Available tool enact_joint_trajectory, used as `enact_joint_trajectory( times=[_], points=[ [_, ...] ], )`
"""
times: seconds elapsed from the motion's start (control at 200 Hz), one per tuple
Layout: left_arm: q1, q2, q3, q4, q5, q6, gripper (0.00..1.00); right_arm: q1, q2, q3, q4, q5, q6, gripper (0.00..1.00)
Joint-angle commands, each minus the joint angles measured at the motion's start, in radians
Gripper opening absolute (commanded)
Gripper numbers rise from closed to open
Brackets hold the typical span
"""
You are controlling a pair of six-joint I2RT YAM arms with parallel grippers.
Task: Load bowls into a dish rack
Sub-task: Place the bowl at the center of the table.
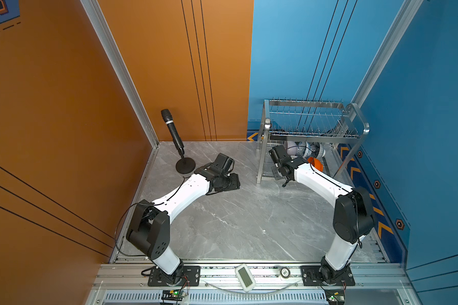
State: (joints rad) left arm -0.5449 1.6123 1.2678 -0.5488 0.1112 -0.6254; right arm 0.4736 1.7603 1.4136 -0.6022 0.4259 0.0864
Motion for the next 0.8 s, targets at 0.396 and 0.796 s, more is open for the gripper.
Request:
enact_joint_trajectory(
  times=[0.396,0.796],
  points=[
    [-0.013,-0.088,-0.073,-0.011,-0.008,0.020,0.63,0.173,-0.310,-0.237,-0.137,-0.010,0.211,0.00],
    [-0.013,-0.148,-0.135,-0.011,-0.009,0.020,0.63,0.397,-0.368,-0.428,-0.117,-0.158,0.375,0.00]
  ],
)
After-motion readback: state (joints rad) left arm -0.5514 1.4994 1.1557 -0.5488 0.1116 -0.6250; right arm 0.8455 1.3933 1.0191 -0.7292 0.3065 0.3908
